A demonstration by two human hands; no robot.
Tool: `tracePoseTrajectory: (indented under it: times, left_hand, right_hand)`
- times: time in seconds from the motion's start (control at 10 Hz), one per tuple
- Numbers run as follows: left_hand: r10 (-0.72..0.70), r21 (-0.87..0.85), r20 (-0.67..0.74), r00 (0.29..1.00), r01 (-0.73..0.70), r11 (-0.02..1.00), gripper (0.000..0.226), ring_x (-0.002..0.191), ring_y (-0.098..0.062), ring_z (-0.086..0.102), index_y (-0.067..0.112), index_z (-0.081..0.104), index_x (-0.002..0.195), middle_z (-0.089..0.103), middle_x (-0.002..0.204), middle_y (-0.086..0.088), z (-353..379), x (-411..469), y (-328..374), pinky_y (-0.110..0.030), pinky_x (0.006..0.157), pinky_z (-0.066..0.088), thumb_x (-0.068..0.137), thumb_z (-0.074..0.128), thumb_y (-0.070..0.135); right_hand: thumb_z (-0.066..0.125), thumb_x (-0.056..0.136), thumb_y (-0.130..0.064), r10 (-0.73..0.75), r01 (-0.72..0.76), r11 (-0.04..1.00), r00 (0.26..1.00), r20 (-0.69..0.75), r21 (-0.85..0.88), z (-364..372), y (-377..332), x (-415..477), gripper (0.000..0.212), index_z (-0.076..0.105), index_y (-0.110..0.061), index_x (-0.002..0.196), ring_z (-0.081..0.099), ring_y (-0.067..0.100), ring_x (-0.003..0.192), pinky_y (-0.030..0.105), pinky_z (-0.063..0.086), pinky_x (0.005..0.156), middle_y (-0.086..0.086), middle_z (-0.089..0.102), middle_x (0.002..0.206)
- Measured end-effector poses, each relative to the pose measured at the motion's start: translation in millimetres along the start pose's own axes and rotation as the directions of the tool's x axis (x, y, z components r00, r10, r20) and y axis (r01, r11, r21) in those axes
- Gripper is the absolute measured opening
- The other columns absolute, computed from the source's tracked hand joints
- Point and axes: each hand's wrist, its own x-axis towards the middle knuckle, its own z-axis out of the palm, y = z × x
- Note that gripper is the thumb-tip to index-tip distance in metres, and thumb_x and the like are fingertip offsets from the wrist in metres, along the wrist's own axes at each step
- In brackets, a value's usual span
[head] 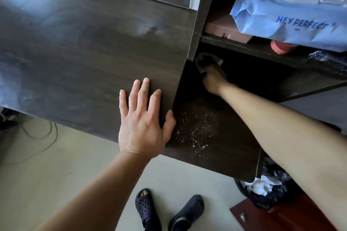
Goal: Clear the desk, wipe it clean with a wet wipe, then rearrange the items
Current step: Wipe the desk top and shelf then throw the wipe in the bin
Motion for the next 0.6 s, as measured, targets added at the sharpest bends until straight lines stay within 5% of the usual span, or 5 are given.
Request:
tracePoseTrajectory:
  times: [0.2,0.3,0.4,0.5,0.6]
  left_hand:
    - [0.001,-0.014,0.011,1.0,-0.001,1.0,0.054,0.14,-0.038,0.028,0.002,0.054,0.124,0.039,0.145,-0.022,-0.8,0.2,0.0,-0.057,0.115,0.013,0.089,0.045,0.042]
    - [-0.001,-0.018,0.013,1.0,0.001,1.0,0.053,0.14,-0.038,0.027,0.003,0.054,0.125,0.039,0.145,-0.022,-2.1,-0.2,-0.3,-0.057,0.116,0.012,0.09,0.045,0.041]
    - [-0.014,-0.054,0.002,1.0,0.014,0.998,0.045,0.139,-0.038,0.029,0.005,0.054,0.125,0.041,0.145,-0.021,-1.8,0.0,0.7,-0.057,0.115,0.015,0.092,0.042,0.033]
    - [-0.011,-0.062,-0.034,0.999,0.009,0.998,0.041,0.138,-0.038,0.029,0.005,0.053,0.126,0.04,0.145,-0.02,3.2,-0.7,-3.3,-0.058,0.114,0.016,0.091,0.039,0.022]
    - [-0.027,-0.114,0.014,1.0,0.028,0.993,0.044,0.139,-0.039,0.028,0.004,0.053,0.127,0.039,0.146,-0.021,-2.6,-0.1,-0.4,-0.059,0.114,0.015,0.089,0.037,0.02]
  right_hand:
    - [0.042,0.085,0.011,-0.513,0.525,0.846,0.849,0.126,-0.093,19.8,15.3,-97.3,0.063,0.037,-0.013,0.142,0.01,0.007,0.14,0.026,0.004,0.117,-0.005,0.019,0.15]
    - [0.05,0.087,-0.004,-0.392,0.403,0.911,0.912,-0.122,0.085,7.6,35.4,-57.0,0.038,0.055,-0.002,0.125,0.048,0.018,0.12,0.032,0.031,0.108,0.007,0.055,0.127]
    - [0.056,0.086,-0.018,0.013,-0.002,0.998,0.977,-0.215,0.055,-27.5,19.1,-11.0,0.024,0.068,-0.011,0.106,0.056,0.022,0.098,0.023,0.042,0.092,0.01,0.061,0.103]
    - [0.05,0.086,-0.006,0.1,-0.08,0.991,0.975,-0.197,0.105,-17.5,-13.4,-29.0,0.03,0.067,-0.012,0.109,0.045,0.018,0.09,0.027,0.033,0.079,0.012,0.055,0.106]
    - [0.048,0.087,0.0,-0.182,0.189,0.978,0.98,-0.081,0.085,25.3,-45.9,-93.7,0.034,0.065,-0.014,0.112,0.041,0.014,0.089,0.03,0.034,0.076,0.014,0.055,0.109]
